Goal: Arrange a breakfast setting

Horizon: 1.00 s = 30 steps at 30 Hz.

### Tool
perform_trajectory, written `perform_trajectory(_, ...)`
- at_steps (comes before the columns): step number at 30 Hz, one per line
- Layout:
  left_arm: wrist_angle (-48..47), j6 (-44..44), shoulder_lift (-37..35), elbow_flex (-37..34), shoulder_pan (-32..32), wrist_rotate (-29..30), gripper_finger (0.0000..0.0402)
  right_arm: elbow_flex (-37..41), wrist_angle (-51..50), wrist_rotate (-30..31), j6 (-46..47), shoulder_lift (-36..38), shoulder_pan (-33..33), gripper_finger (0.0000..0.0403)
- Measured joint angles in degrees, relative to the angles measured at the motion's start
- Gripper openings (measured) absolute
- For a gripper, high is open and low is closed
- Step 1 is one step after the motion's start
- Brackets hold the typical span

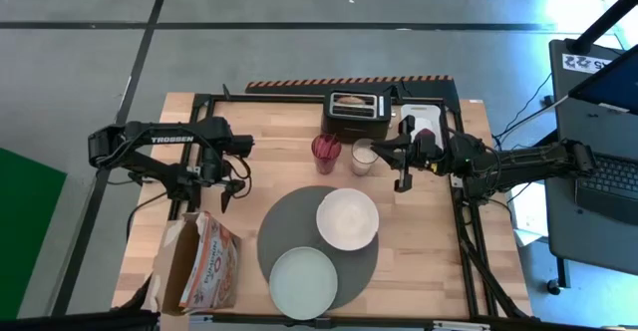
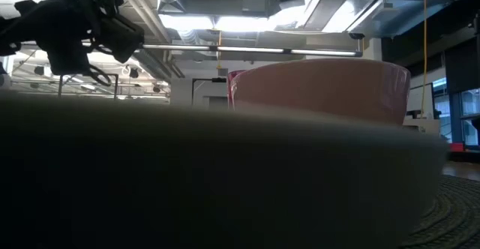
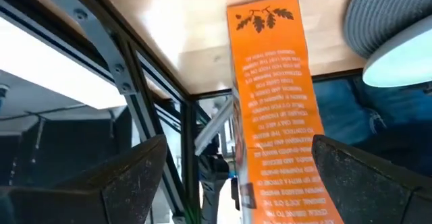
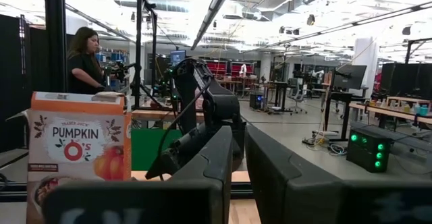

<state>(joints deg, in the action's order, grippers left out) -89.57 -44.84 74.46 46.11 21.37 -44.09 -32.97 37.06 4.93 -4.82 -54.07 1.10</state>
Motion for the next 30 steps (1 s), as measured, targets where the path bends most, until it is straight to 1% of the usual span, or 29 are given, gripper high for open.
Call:
perform_trajectory(6,3.8,1.9,0.0,0.0,0.0,2.2,0.0365,0.0,-0.1,0.0,0.0,0.0,0.0,0.0046)
perform_trajectory(8,5.4,3.3,0.1,0.0,0.0,4.0,0.0365,0.0,-0.2,0.0,0.0,0.0,0.0,0.0046)
perform_trajectory(13,5.9,2.5,0.2,0.0,0.0,6.2,0.0365,0.0,-0.6,0.0,0.1,0.0,0.0,0.0046)
perform_trajectory(16,5.2,-0.6,0.2,0.0,0.0,6.7,0.0365,0.0,-1.2,0.0,0.3,0.0,0.0,0.0046)
perform_trajectory(19,5.1,-1.7,0.2,0.0,0.0,5.2,0.0368,0.0,-1.2,0.0,0.3,0.0,0.0,0.0046)
perform_trajectory(23,5.0,-2.6,0.2,-0.1,0.0,3.1,0.0393,0.0,-1.2,-0.4,0.4,0.0,0.0,0.0046)
perform_trajectory(27,5.5,-2.9,0.2,-1.0,-0.5,-2.6,0.0395,0.0,-1.1,-2.6,1.2,0.0,0.0,0.0046)
perform_trajectory(30,5.8,-4.6,0.2,-2.6,-1.9,-6.3,0.0398,0.0,-1.1,-3.1,2.0,0.0,0.0,0.0047)
